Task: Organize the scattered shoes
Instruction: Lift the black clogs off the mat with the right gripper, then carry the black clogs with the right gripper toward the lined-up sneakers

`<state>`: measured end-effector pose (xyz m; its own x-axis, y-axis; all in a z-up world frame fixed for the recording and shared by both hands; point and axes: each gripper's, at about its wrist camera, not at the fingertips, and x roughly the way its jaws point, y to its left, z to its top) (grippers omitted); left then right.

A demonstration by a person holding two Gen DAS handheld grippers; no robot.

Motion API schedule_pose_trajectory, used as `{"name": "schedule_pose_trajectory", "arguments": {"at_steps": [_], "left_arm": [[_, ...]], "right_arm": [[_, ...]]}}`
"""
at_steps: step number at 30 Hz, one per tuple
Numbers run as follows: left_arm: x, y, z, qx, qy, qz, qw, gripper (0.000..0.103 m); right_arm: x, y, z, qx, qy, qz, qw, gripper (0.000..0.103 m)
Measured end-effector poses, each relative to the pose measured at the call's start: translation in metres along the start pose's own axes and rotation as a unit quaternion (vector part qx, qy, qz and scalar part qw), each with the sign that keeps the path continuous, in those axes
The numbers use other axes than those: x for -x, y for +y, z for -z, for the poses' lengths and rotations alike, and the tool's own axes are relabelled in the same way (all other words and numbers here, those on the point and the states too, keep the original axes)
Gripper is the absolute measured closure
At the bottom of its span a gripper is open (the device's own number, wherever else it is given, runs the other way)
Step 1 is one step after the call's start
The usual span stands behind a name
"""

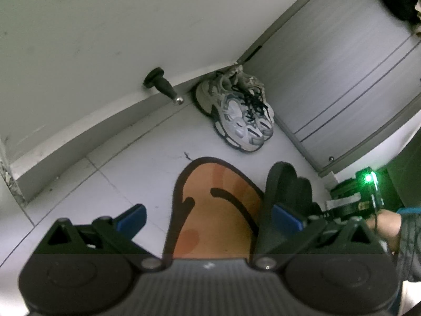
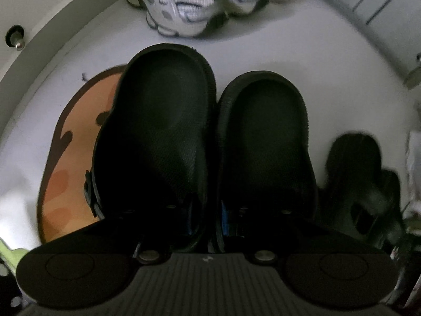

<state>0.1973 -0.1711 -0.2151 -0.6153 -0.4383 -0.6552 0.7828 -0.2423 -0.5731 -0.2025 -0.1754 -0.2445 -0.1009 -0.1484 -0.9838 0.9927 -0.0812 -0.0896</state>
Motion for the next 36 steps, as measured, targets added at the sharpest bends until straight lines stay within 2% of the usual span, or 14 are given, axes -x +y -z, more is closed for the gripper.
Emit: {"name": "schedule_pose_trajectory", "arguments": {"at_steps": [14, 22, 28, 36], "left_arm": [[0.000, 0.002, 0.000, 0.003, 0.001, -0.006, 1.0000, 0.000], [0.000, 0.001, -0.001, -0.002, -0.002, -0.019, 0.9998, 0.000], [0.001, 0.004, -0.002, -0.003, -0.007, -0.034, 0.9994, 0.000], [0.002, 0.008, -0.003, -0.001, -0.014, -0.057, 0.9983, 0.000]], "right_arm": [[-0.009, 0.031, -0.029, 0.115, -0.039, 0.025, 0.992, 0.082], [-0.018, 0.068, -0.039, 0.195, -0.051, 0.023, 0.979, 0.082], [-0.029, 0.095, -0.048, 0.223, -0.061, 0.020, 0.973, 0.082], [-0.042, 0.131, -0.065, 0.279, -0.070, 0.015, 0.958, 0.082]]}}
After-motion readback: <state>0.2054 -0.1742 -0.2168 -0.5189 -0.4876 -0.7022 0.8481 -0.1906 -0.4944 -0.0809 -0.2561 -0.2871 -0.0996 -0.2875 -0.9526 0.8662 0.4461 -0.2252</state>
